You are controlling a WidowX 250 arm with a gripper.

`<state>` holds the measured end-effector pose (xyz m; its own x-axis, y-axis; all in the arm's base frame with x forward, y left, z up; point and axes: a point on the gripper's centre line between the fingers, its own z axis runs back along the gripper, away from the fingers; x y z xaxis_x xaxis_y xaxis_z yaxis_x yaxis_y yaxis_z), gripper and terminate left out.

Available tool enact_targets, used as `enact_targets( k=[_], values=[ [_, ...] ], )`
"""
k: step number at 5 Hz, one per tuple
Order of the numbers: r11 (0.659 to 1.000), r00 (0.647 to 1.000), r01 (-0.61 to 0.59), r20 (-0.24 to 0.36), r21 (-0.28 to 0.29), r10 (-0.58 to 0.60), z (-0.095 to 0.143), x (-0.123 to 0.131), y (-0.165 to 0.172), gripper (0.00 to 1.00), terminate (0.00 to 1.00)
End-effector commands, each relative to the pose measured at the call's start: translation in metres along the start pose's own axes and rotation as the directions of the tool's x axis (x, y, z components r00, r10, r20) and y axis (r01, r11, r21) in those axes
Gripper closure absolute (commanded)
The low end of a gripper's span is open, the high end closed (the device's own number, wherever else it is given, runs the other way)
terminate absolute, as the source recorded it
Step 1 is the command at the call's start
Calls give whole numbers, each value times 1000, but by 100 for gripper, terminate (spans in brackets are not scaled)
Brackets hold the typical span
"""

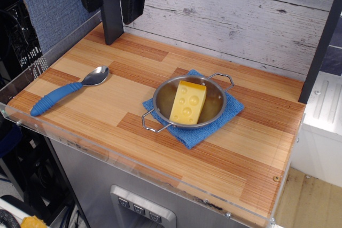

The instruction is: Remove the yellow object away from inside the silver pot.

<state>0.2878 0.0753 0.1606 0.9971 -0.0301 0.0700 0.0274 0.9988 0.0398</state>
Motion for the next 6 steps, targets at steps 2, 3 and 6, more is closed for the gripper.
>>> enact_targets(
  k=[2, 3, 6],
  values=[
    [999, 999, 32, 29, -38, -31, 2, 4, -22, 0, 0],
    [994, 993, 102, 71, -47, -99, -4, 7, -58, 0, 0],
    [995, 985, 96, 145, 19, -98, -50, 19, -96, 0, 0]
  ],
)
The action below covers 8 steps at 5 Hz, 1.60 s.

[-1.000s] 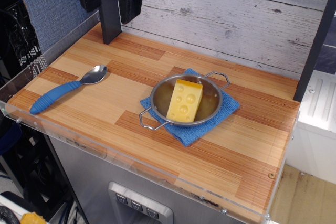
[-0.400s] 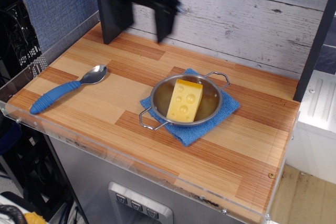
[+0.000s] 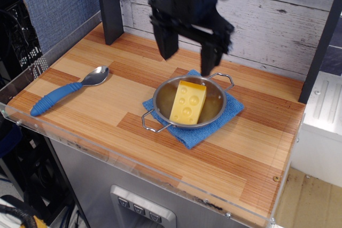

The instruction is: Remove the yellow object away from inside the silver pot.

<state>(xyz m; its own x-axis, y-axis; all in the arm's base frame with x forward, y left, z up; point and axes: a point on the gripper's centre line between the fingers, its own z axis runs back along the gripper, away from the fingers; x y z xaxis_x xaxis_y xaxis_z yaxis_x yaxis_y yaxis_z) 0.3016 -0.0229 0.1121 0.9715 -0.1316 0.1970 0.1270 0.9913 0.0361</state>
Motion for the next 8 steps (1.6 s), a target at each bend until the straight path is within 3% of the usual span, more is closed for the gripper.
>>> enact_targets(
  k=[1, 4, 7, 8],
  values=[
    [996, 1000, -12, -18, 87, 13, -24, -1, 22, 0, 0],
    [993, 991, -54, -115, 105, 66, -66, -7, 32, 0, 0],
    [994, 991, -105, -74, 21, 107, -48, 3, 11, 0, 0],
    [994, 992, -103, -73, 28, 105, -49, 2, 4, 0, 0]
  ],
)
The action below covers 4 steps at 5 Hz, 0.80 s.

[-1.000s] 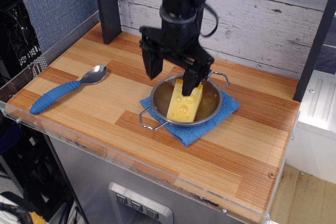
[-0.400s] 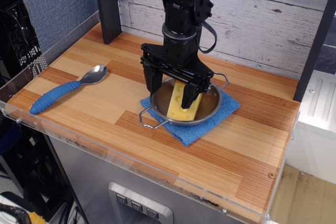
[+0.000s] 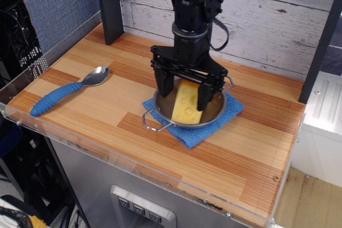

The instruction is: Remove the yellow object away from inside the silver pot.

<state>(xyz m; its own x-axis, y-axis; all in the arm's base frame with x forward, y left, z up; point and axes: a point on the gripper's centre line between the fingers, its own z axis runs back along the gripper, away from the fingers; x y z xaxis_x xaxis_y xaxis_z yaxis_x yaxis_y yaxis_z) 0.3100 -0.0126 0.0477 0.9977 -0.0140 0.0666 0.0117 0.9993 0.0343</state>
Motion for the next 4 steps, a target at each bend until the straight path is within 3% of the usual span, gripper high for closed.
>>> enact_targets(
  k=[1, 2, 4],
  values=[
    [999, 998, 23, 50, 23, -24, 9, 3, -11, 0, 0],
    [998, 999, 32, 25, 52, -33, -4, 0, -13, 0, 0],
    [986, 998, 33, -57, 162, -24, -44, -5, 10, 0, 0]
  ],
)
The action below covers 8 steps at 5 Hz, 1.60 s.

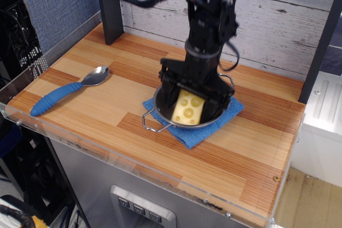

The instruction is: Remove the yellow object away from inside the silver pot.

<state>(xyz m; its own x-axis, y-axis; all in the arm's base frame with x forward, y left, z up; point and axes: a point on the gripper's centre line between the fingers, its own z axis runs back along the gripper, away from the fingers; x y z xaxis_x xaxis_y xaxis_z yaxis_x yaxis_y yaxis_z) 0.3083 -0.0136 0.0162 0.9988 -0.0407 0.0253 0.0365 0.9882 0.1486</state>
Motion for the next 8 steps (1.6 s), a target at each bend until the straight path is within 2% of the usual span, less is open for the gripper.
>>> enact_targets(
  k=[1, 3, 4, 5, 6, 7, 8],
  values=[
    [999, 1000, -17, -23, 48, 19, -15, -2, 15, 100, 0],
    [999, 999, -14, 38, -52, 16, 45, -4, 26, 100, 0],
    [989, 997, -33, 59, -145, 42, 75, -6, 45, 100, 0],
    [982, 998, -4, 67, -190, 17, 86, -4, 37, 100, 0],
    [977, 994, 94, 76, -192, -80, 87, -13, 5, 100, 0],
    [976, 984, 169, 84, -137, -158, 81, -27, -28, 100, 0],
    [972, 971, 216, 124, -88, -204, 85, -47, -50, 100, 0]
  ],
)
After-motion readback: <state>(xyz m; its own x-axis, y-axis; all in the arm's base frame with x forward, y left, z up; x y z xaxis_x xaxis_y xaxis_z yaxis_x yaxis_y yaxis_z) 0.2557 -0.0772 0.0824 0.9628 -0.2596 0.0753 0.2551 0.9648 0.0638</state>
